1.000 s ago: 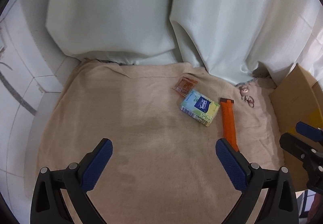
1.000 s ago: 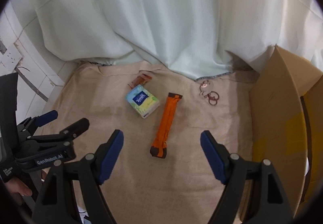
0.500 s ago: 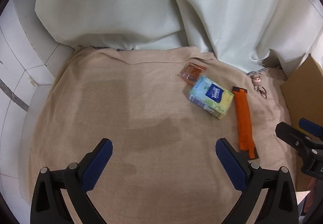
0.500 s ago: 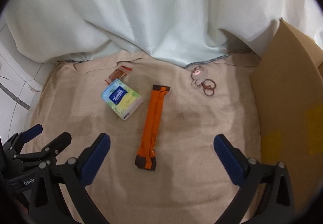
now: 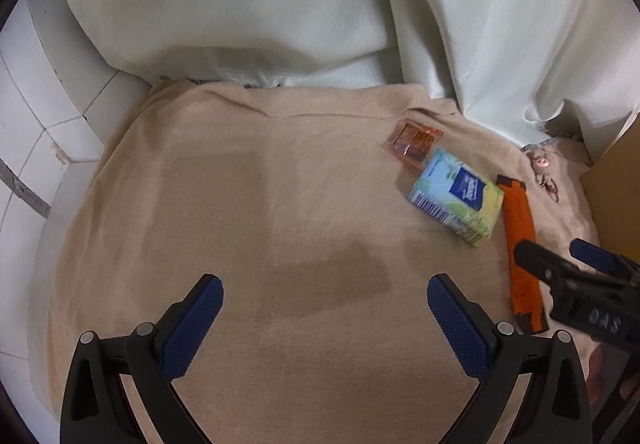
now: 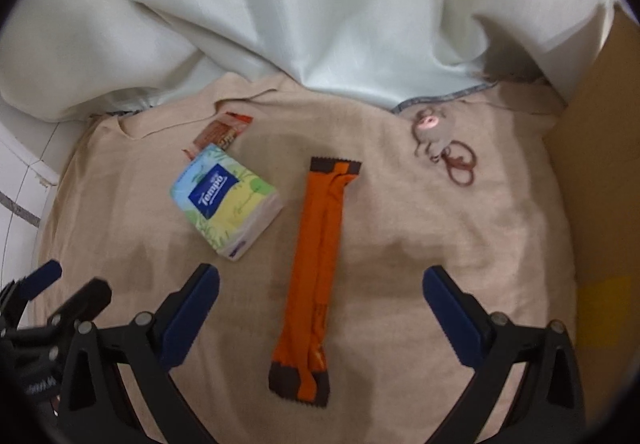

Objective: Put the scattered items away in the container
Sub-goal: 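Close the right tool on the orange snack bar and lift it, then lower the left tool onto the Tempo tissue pack and close on it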

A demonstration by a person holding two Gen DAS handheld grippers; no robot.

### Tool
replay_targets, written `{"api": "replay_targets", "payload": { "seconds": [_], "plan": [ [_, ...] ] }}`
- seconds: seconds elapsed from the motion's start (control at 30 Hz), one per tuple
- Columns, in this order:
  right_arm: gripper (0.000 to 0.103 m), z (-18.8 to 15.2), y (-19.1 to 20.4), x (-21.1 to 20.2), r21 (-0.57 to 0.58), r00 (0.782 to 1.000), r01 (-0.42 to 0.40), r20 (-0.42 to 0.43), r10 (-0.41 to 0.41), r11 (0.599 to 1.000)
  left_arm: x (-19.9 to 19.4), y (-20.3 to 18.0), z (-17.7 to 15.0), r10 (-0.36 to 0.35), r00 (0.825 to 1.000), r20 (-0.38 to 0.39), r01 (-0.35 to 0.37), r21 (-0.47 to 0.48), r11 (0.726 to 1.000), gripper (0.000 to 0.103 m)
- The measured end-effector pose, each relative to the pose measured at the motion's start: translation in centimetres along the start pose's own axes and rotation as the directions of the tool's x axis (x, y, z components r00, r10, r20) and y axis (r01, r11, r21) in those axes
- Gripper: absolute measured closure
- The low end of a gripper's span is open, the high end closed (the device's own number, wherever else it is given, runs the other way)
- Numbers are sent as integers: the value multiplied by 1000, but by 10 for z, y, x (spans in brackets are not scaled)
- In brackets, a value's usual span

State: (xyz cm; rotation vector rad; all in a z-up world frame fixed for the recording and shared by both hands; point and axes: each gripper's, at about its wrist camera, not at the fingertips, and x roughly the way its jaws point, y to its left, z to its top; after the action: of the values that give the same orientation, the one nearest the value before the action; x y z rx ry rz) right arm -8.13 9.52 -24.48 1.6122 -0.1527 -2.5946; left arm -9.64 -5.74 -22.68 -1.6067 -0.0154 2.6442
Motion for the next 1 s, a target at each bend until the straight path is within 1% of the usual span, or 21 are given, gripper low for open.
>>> {"api": "replay_targets", "payload": {
  "seconds": [0.03, 0.07, 0.1, 0.13, 0.17, 0.2, 0.27, 0.3, 0.33, 0.5, 0.63, 0.7, 0.77, 0.8, 0.83, 0.87, 0.93, 1.0],
  "plan": [
    [9, 0, 1, 2, -5, 1000, -1, -4, 1, 1000, 1, 2, -1, 0, 1000, -3, 0, -2, 1000, 0],
    [17, -1, 3, 5, -11, 1000, 2, -9, -2, 1000, 2, 3, -3, 1, 1000, -6, -1, -3, 1000, 0],
    [21, -2, 4, 8, -19, 1000, 12, -18, -12, 1000, 2, 4, -4, 3, 1000, -8, -3, -4, 1000, 0],
    [31, -3, 5, 10, -24, 1000, 17, -25, -18, 1000, 3, 5, -5, 5, 1000, -10, -5, -6, 1000, 0],
    [39, -4, 5, 11, -27, 999, 25, -30, -26, 999, 3, 7, -5, 6, 1000, -11, -6, -10, 1000, 0],
    [42, -4, 5, 10, -33, 999, 35, -18, -36, 999, 2, 9, -6, 4, 1000, -8, -4, -16, 1000, 0],
    [62, -5, 5, 9, -40, 999, 49, -13, -49, 998, 0, 11, -6, 1, 1000, -2, -1, -23, 1000, 0],
    [68, -4, 5, 8, -40, 998, 53, -13, -54, 998, -1, 12, -5, 2, 1000, -1, -2, -25, 1000, 0],
    [78, -4, 5, 7, -46, 998, 59, -13, -60, 997, -2, 13, -4, 5, 1000, 2, -5, -26, 1000, 0],
    [78, -3, 1, 1, -53, 1000, 23, -16, -24, 998, 0, 11, 1, -3, 1000, 9, 3, -27, 1000, 0],
    [78, -3, -6, -26, -69, 1000, 14, 16, -13, 998, 1, -4, 8, -21, 1000, 20, 21, 9, 1000, 0],
    [78, -4, -13, -40, -68, 1000, -1, 22, 2, 998, 2, -15, 13, -55, 998, 36, 54, 33, 998, 0],
    [78, -9, -19, -49, -71, 1000, -14, 24, 16, 997, 2, -30, 20, -118, 991, 63, 112, 92, 989, 0],
    [78, -10, -20, -52, -73, 1000, -22, 21, 23, 997, 0, -38, 22, -145, 984, 107, 128, 156, 979, 0],
    [78, -10, -25, -56, -68, 999, -34, 23, 35, 997, -1, -44, 23, -159, 976, 148, 125, 219, 968, 0],
    [78, -9, -30, -57, -68, 999, -43, 19, 45, 997, -1, -50, 23, -170, 971, 167, 118, 283, 952, 0],
    [78, -8, -27, -57, -77, 999, -46, 18, 47, 996, 3, -62, 22, -203, 966, 160, 121, 416, 901, 0],
    [78, -9, -26, -59, -82, 999, -49, 20, 51, 995, 10, -70, 22, -212, 965, 154, 112, 489, 865, 0]
  ]
}}
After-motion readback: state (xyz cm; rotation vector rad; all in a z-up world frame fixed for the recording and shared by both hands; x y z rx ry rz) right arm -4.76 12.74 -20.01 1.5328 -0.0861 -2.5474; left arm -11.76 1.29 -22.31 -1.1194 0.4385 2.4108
